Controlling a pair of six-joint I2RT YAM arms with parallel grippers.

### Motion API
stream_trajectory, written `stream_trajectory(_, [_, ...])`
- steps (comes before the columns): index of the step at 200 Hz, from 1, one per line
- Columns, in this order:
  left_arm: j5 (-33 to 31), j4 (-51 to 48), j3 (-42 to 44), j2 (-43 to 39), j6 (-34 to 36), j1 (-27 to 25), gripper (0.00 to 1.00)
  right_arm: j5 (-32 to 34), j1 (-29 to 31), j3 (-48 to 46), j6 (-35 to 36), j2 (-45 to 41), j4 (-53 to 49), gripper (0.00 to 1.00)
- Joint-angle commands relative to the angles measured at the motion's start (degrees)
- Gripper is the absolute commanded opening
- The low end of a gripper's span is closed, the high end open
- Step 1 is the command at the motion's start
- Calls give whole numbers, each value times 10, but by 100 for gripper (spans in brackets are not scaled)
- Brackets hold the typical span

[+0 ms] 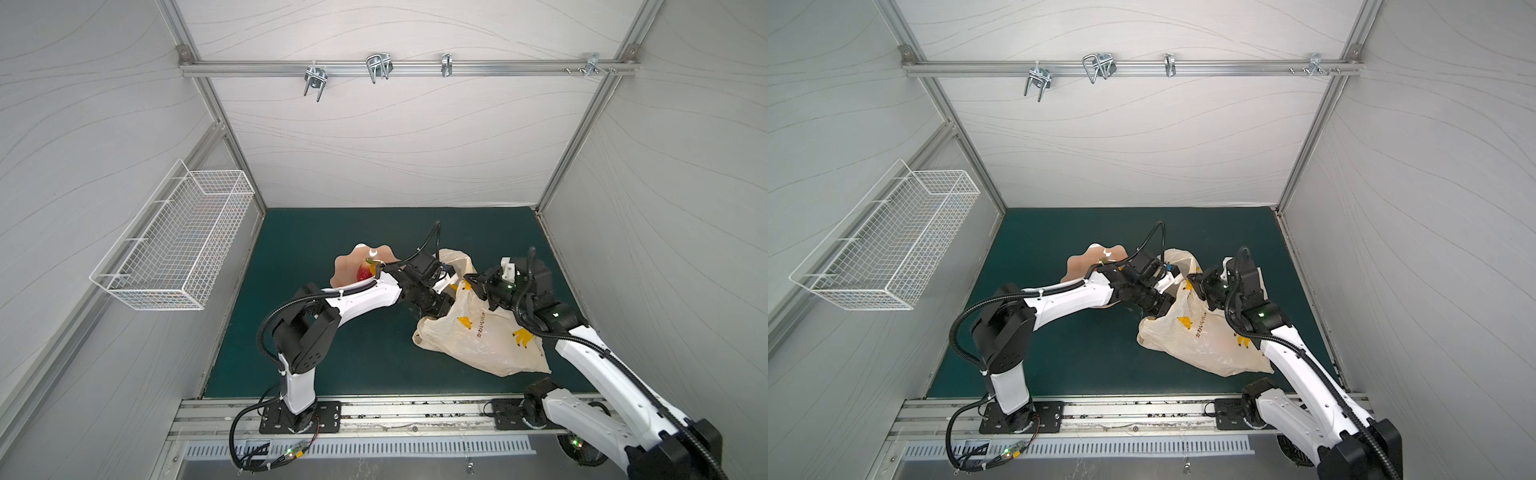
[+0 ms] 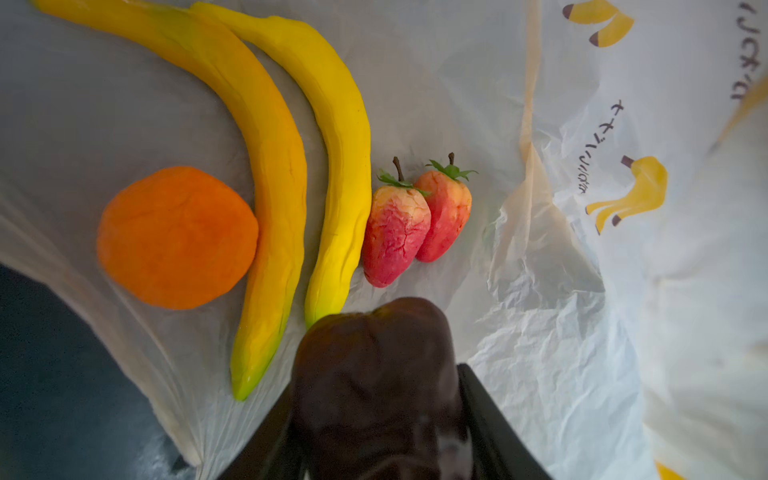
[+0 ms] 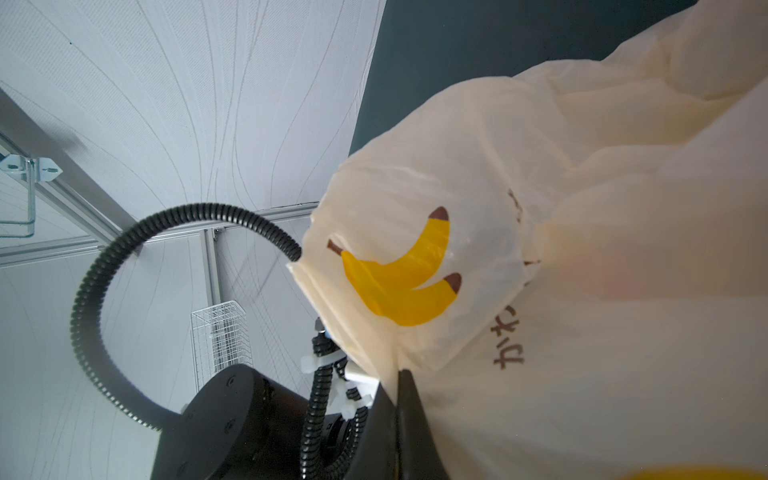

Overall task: Place the fruits into the plastic bag
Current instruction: 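Carry the plum with the left gripper over the bag opening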

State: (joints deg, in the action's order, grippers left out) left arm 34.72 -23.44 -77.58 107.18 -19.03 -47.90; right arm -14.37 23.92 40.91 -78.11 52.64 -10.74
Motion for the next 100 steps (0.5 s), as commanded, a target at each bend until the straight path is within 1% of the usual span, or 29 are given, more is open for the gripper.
stream_trajectory(1, [-10,-15,-48,27,10,-10,32,2,4,1,-13,1,14,0])
stream_trajectory(19, [-16,-17,-70,47,4,-16,35,4,5,-1,-15,3,19,0])
stream_trajectory(41, [-16,-20,-86,62,-3,-19,41,4,5,-1,-17,4,21,0])
stream_trajectory(51, [-16,-19,-90,64,-6,-21,46,4,6,-2,-19,4,23,0])
stream_trajectory(78, [-16,-10,-90,63,-17,-22,63,3,6,-3,-20,7,26,0])
stream_trajectory(100, [-19,-6,-87,59,-21,-22,70,4,6,-3,-20,9,27,0])
